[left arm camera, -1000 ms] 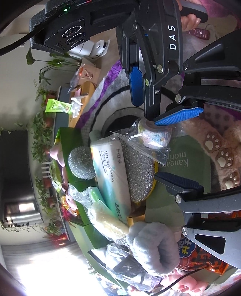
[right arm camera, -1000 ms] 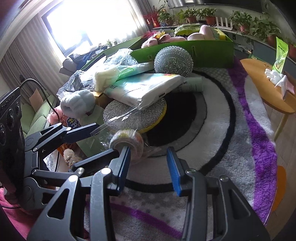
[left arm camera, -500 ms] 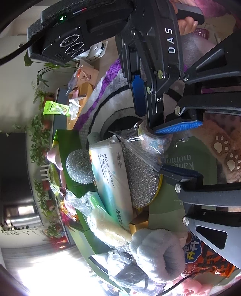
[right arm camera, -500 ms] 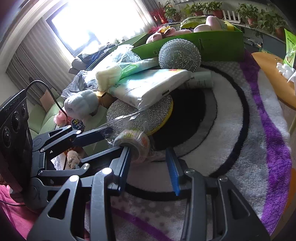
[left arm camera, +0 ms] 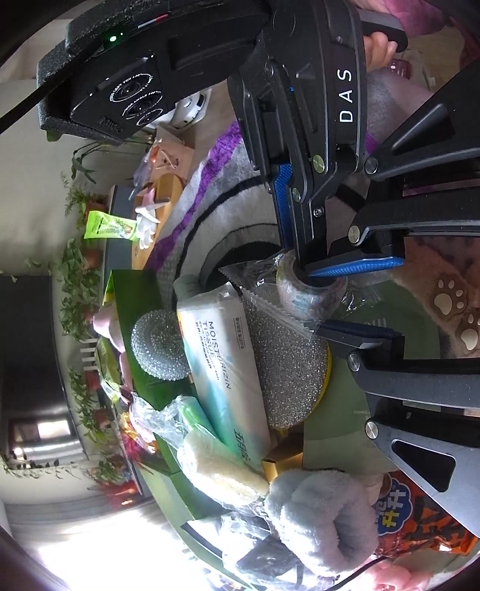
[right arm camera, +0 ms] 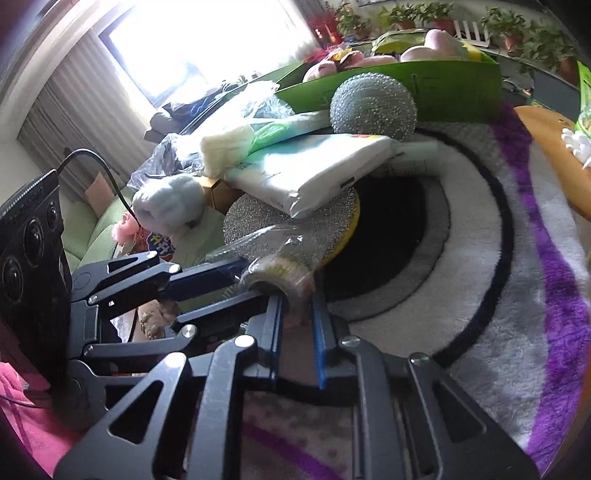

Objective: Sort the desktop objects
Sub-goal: 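Close the right tool on the small clear bag while the left tool steadies it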

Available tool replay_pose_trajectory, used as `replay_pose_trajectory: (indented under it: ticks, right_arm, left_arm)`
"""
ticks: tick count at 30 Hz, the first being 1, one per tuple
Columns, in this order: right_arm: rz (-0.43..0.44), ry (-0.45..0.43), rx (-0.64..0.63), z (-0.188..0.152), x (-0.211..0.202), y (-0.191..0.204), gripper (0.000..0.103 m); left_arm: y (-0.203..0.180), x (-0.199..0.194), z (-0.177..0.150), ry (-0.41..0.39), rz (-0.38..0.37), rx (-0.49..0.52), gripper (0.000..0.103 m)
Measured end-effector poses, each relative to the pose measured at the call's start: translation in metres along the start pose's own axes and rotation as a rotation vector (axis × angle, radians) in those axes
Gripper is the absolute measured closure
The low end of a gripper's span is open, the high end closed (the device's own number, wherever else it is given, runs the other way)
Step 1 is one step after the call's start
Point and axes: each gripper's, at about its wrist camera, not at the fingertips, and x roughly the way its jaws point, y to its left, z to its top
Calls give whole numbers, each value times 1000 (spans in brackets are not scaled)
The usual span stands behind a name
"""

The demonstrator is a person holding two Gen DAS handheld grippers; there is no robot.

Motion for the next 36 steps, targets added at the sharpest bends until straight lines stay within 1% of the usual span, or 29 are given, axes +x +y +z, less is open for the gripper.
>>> replay_pose_trajectory:
  ticks: [7, 15, 21, 27, 36]
  right_arm:
    - [-11, 3, 3, -1, -4, 5, 88]
    - [-31, -38, 8, 0, -21, 12, 88]
    - [-21, -70, 14, 3, -32, 15, 88]
    - [-20, -105, -10, 6, -47, 23, 88]
    - [-21, -163, -74, 28, -67, 37, 87]
  left_arm:
    - [2, -7, 0, -2, -32, -15, 81]
    - [-4, -22, 7, -41, -36, 4, 81]
    - [-9, -33, 13, -75, -20, 25, 81]
    - [-12, -49, 20, -115, 2, 36, 81]
    - [-7, -69, 42, -180, 41, 58, 81]
